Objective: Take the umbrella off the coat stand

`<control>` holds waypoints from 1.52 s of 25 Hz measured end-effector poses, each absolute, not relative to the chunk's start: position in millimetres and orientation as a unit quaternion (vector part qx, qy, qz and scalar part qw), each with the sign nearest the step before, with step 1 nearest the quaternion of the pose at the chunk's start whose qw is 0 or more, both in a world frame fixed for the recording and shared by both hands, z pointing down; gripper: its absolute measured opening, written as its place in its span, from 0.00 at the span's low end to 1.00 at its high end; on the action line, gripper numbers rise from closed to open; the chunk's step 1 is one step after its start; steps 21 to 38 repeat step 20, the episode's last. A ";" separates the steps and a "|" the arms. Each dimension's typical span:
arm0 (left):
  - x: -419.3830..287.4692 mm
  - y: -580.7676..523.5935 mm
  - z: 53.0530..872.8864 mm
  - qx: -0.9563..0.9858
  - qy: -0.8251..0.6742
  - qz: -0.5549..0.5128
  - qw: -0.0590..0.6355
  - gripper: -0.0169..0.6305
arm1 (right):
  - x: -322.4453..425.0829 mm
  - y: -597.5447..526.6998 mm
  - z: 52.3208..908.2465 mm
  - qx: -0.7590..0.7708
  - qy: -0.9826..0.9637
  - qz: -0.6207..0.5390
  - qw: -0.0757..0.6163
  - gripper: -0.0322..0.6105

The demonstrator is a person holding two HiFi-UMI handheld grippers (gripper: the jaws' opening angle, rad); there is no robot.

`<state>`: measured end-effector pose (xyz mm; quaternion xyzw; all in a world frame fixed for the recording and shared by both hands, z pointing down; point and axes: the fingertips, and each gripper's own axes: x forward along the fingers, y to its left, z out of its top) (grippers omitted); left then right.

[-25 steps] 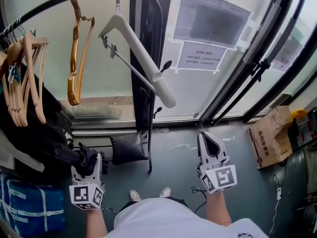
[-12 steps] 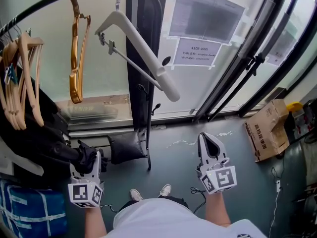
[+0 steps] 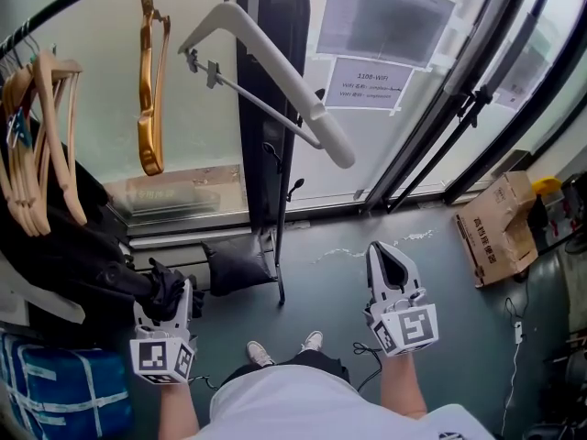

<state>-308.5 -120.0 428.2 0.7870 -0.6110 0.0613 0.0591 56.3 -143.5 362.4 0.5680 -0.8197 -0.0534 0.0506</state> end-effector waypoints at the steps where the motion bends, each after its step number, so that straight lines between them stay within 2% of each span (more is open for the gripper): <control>1: -309.3 -119.5 429.3 0.788 -0.609 0.063 0.060 0.42 | 54.2 -142.6 362.2 0.568 -0.819 -0.055 0.050 0.08; 38: -323.8 -114.3 438.4 0.797 -0.598 0.060 0.063 0.42 | 27.7 -144.0 363.3 0.564 -0.822 -0.069 0.045 0.08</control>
